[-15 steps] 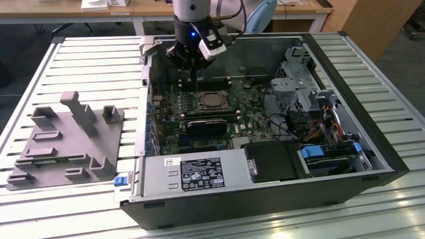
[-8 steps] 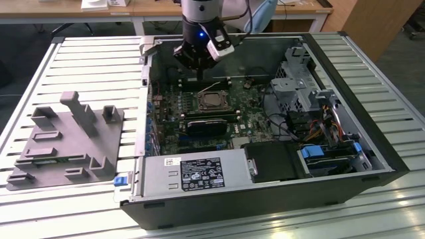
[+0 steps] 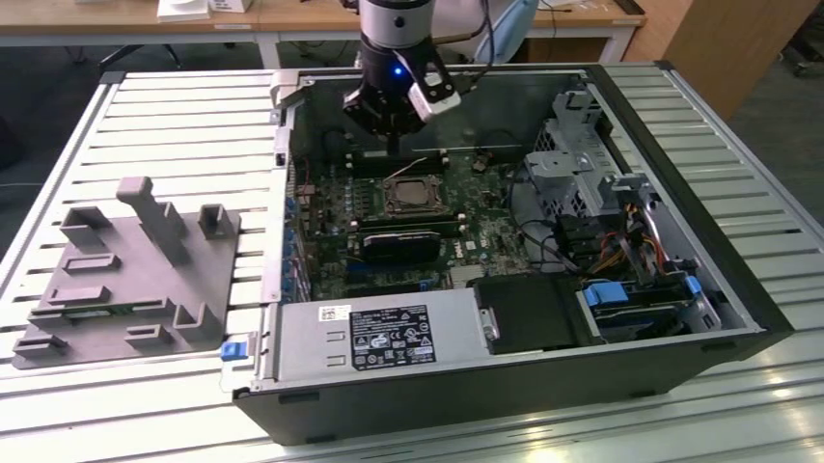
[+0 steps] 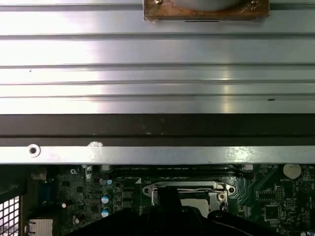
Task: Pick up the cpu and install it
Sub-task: 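Install the first cpu locking lever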
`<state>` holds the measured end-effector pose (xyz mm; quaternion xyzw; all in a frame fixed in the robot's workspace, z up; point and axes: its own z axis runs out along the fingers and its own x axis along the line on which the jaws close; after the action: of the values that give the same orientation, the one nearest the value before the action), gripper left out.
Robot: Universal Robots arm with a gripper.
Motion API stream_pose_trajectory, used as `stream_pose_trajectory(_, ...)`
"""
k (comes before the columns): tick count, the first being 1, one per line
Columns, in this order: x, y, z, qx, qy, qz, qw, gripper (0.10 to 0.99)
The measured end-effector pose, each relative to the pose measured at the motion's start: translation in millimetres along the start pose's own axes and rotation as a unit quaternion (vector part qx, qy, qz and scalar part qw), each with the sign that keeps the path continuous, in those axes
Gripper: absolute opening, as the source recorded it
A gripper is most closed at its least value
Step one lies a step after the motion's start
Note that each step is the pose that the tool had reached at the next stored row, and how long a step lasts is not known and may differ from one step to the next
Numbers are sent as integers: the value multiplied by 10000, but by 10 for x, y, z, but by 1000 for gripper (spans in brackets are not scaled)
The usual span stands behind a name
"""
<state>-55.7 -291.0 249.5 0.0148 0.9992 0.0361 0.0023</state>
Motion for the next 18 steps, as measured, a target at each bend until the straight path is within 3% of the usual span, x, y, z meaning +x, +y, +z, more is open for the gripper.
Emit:
stream_pose_trajectory(8,-60,-6,129,31,4,-65,10000,106)
stream_pose_trajectory(18,-119,9,199,32,4,-65,10000,106)
